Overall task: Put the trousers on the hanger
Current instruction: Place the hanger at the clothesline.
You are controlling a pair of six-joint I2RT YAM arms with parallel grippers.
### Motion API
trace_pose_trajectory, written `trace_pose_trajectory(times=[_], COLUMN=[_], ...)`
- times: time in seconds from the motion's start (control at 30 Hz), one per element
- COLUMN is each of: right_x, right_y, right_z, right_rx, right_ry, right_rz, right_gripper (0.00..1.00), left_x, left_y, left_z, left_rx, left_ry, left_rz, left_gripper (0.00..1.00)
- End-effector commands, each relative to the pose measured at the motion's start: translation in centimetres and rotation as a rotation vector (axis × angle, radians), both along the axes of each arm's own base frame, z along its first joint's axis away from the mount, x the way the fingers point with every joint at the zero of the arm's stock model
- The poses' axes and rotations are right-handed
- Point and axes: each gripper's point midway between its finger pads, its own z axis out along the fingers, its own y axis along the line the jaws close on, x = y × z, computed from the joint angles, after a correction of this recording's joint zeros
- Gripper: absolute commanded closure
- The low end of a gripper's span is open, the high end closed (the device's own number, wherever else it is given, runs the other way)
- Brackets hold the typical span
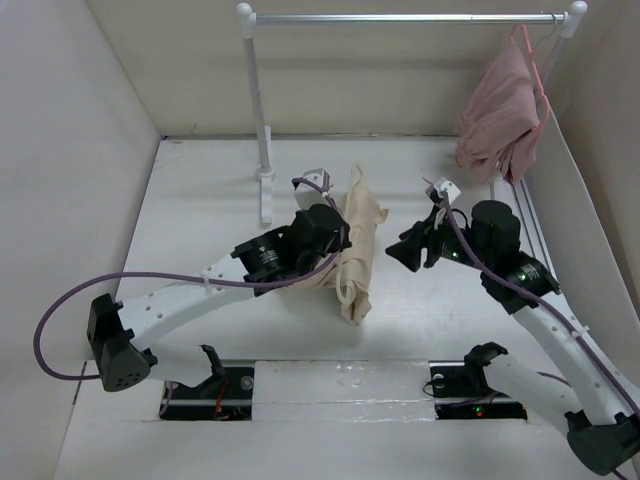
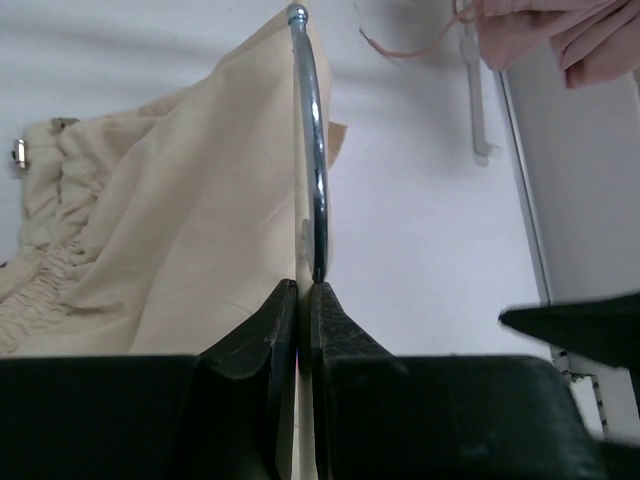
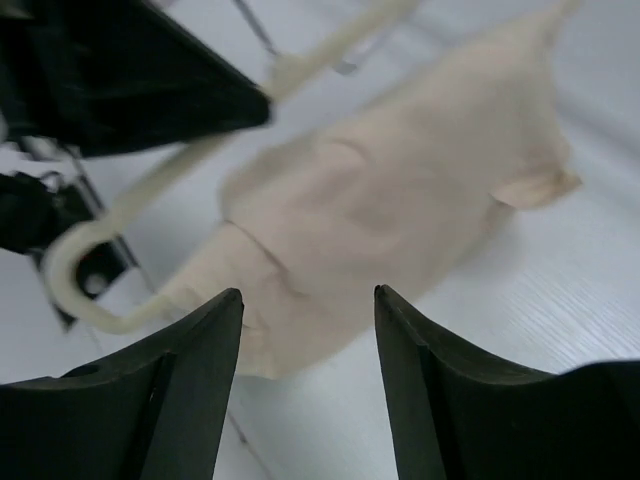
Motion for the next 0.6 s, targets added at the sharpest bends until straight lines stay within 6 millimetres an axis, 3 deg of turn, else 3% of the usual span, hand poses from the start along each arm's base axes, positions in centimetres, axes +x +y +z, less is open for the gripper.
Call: trace_pose_trajectory(times=[0.0,0.13,0.23,0.27,0.43,0.57], right_x=[-3.5,-5.6,-6.0,-5.7,-5.6,-4.3], right_y=[4.2,7.8,9.3,10.4,12.0,12.3], right_z=[3.8,6.0,5.7,6.7,6.0,5.1], right_rx=[0.155,0.298,0.358,0.417,0.399,0.401], right_ry=[0.047,0.062,0.091,0.064,0.098,0.117], right_rz=[0.131,0.199,0.199,0.224,0.239,0.164], right_gripper=[0.39,0.28,0.22,0.2,0.18,0.17], left_x=[0.3,0.6,0.7,0.5,-0.1,-0.6], left_y=[-0.2,-0.4,-0.8,-1.3,-2.4,-2.8], left_z=[5.5,6.4,7.2,7.6,7.3,7.5], left_rx=[-0.1,-0.127,-0.158,-0.176,-0.159,-0.18], left_ry=[-0.082,-0.091,-0.092,-0.101,-0.104,-0.1], left_rz=[0.004,0.015,0.015,0.006,-0.007,-0.004], left_gripper=[1.0,1.0,1.0,1.0,1.0,1.0])
